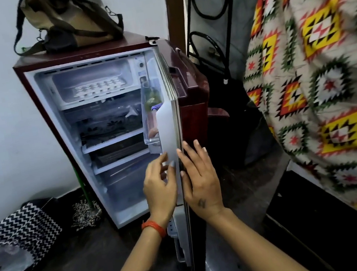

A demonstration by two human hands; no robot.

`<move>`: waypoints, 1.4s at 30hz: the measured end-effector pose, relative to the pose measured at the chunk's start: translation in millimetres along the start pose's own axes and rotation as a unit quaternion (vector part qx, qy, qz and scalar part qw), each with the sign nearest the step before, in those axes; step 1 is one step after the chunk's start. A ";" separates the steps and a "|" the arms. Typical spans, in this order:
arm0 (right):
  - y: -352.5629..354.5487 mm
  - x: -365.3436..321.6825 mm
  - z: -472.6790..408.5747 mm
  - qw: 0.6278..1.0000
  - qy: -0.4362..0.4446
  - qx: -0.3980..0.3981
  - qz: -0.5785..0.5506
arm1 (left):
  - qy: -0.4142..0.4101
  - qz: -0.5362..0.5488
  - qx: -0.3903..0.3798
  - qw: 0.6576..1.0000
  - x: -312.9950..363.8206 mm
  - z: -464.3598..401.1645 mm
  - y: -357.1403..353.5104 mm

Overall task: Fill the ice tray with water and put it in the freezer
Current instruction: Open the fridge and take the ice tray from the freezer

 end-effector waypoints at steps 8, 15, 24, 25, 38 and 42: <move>38.7 47.9 11.4 0.994 -0.070 0.023 0.077 | -0.076 -0.040 0.011 0.996 25.6 -16.5 -39.9; 68.6 85.8 11.8 0.979 -0.152 0.034 0.131 | -0.101 -0.017 -0.062 0.993 47.6 -38.6 -90.7; 103.3 127.8 2.0 0.956 -0.258 0.059 0.126 | -0.161 0.013 -0.156 0.974 71.6 -37.0 -144.2; 107.4 133.5 0.5 0.954 -0.265 0.061 0.126 | -0.171 0.011 -0.163 0.972 73.8 -36.8 -150.3; 156.4 224.0 -24.0 0.949 -0.286 0.076 0.106 | -0.243 -0.082 -0.187 0.948 106.5 -41.1 -232.4; 166.4 252.3 -32.5 0.949 -0.289 0.087 0.091 | -0.256 -0.109 -0.207 0.938 120.9 -44.9 -252.5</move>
Point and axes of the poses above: each hand's wrist, its own z-axis away from the middle knuckle, its own y-axis out of the back of the hand, x = y × z, the point moved 4 cm from there along -z, towards the middle knuckle, and after that the axes turned 15 degrees about -z, right-handed, at the moved point
